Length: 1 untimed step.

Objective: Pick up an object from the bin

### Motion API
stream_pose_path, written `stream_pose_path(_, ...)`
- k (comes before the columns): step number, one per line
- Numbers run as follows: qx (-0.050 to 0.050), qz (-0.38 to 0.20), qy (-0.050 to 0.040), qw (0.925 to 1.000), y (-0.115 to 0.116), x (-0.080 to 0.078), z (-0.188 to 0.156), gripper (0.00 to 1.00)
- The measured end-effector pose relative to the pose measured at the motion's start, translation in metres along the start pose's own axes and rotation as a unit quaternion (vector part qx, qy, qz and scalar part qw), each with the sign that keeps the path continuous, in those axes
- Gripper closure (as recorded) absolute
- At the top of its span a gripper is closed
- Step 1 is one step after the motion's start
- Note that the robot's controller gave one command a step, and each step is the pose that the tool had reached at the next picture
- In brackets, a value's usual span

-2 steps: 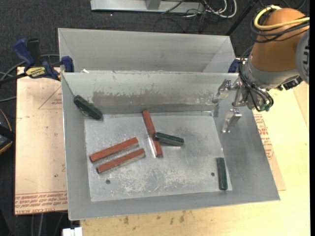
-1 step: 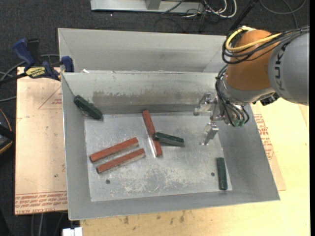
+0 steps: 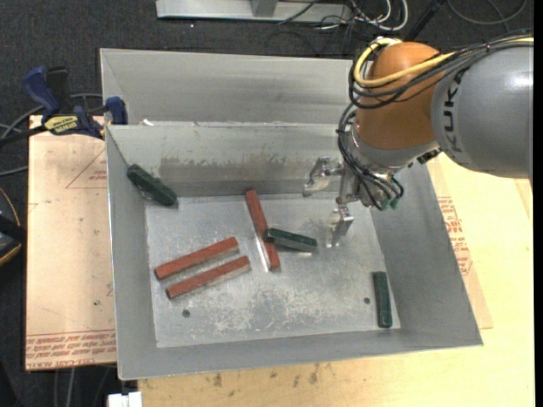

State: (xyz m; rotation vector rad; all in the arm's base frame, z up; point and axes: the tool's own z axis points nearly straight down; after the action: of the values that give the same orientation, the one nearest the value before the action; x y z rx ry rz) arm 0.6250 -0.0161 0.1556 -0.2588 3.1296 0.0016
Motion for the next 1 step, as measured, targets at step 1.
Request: stream_pose_path(1,0.000,0.015,-0.0013,0.9999,0.0168,0.0080,0.0108,0.00)
